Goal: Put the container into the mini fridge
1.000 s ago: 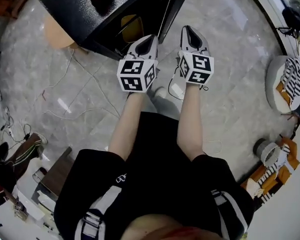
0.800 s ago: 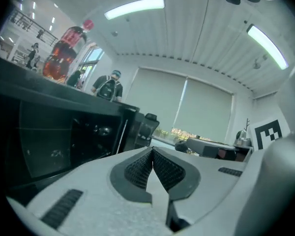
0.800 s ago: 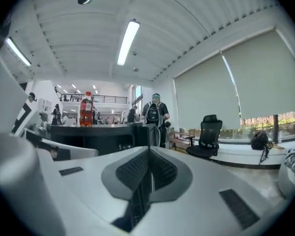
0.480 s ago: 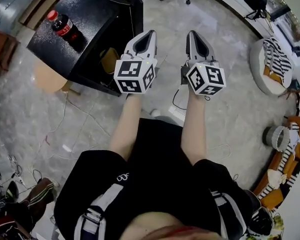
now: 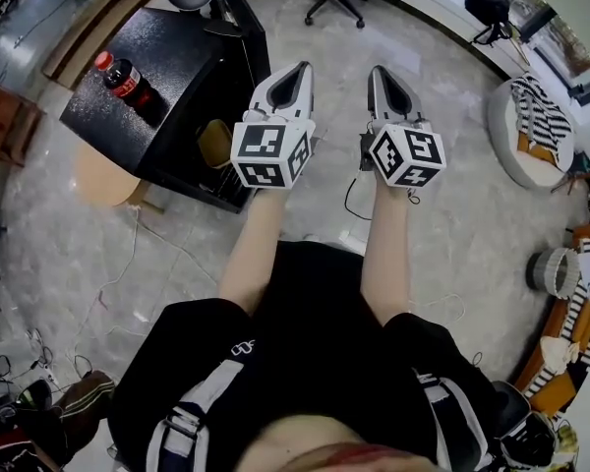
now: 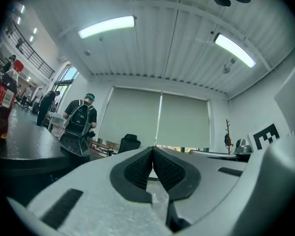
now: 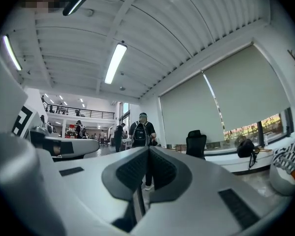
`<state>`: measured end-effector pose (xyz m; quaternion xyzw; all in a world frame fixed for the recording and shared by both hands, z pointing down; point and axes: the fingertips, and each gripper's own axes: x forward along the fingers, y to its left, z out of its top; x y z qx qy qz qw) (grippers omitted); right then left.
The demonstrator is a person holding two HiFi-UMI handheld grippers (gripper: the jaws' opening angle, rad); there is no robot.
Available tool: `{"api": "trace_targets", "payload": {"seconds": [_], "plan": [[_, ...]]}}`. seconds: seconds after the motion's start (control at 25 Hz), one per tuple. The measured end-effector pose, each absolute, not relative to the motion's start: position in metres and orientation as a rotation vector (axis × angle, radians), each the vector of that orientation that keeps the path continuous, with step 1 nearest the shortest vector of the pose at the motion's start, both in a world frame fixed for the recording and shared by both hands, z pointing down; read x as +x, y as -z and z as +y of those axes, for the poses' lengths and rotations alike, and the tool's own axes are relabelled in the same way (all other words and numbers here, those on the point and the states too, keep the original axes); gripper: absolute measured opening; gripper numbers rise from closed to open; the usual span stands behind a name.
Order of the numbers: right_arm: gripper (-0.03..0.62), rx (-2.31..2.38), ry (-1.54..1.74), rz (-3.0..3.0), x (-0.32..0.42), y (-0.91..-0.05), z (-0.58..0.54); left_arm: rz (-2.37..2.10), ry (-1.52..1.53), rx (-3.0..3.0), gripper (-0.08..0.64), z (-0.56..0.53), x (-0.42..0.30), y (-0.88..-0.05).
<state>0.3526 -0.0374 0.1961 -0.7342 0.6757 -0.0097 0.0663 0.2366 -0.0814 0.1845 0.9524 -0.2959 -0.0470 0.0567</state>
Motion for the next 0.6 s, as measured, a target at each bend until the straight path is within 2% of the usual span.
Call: {"api": "trace_targets", "payload": {"seconds": [0.6], "plan": [[0.011, -2.209, 0.012, 2.039, 0.368, -0.189, -0.051, -0.932, 0.125, 2.923, 0.006, -0.092, 0.245, -0.177]]}}
